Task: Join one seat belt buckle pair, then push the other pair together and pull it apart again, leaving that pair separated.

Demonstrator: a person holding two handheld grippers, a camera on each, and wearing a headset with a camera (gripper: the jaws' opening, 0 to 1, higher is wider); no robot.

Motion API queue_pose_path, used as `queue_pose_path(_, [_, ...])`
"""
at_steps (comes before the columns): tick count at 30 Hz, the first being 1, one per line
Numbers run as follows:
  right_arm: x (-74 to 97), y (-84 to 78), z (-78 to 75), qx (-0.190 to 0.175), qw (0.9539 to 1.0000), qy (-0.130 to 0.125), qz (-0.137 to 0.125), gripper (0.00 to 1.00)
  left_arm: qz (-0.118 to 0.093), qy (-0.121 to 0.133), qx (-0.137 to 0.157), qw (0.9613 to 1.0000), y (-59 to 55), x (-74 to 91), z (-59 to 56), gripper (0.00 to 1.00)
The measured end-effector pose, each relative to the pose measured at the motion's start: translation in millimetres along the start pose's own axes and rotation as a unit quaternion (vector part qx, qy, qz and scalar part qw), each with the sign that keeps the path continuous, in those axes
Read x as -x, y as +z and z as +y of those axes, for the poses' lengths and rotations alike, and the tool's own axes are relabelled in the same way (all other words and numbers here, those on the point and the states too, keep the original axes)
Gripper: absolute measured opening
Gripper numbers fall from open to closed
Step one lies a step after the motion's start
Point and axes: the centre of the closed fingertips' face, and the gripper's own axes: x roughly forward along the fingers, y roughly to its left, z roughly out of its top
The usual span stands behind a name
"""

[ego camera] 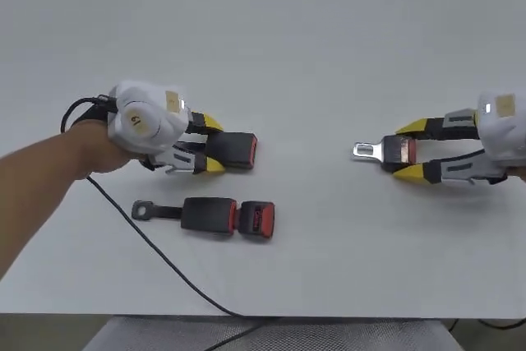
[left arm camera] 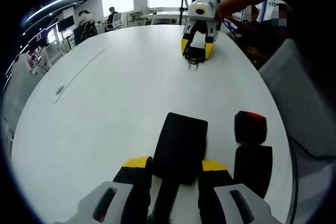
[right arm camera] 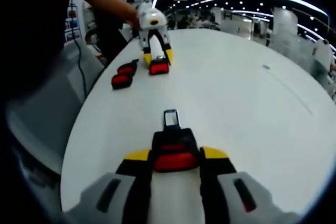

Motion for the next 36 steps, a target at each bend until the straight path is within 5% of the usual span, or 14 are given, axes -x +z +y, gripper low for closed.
queue_pose_path(19, [-20.1,17.3,3.1,-0.002,0.9996,0.001,-0.028,0.36,0.004,0.007,0.013,0.9999,0.4,-0.3,-1.0,0.35])
queue_pose_path(36, [-58.0,49.6,14.1,-0.006,0.9984,0.013,-0.054,0.36,0.006,0.010,0.013,0.9999,-0.6,0.0,-1.2,0.35])
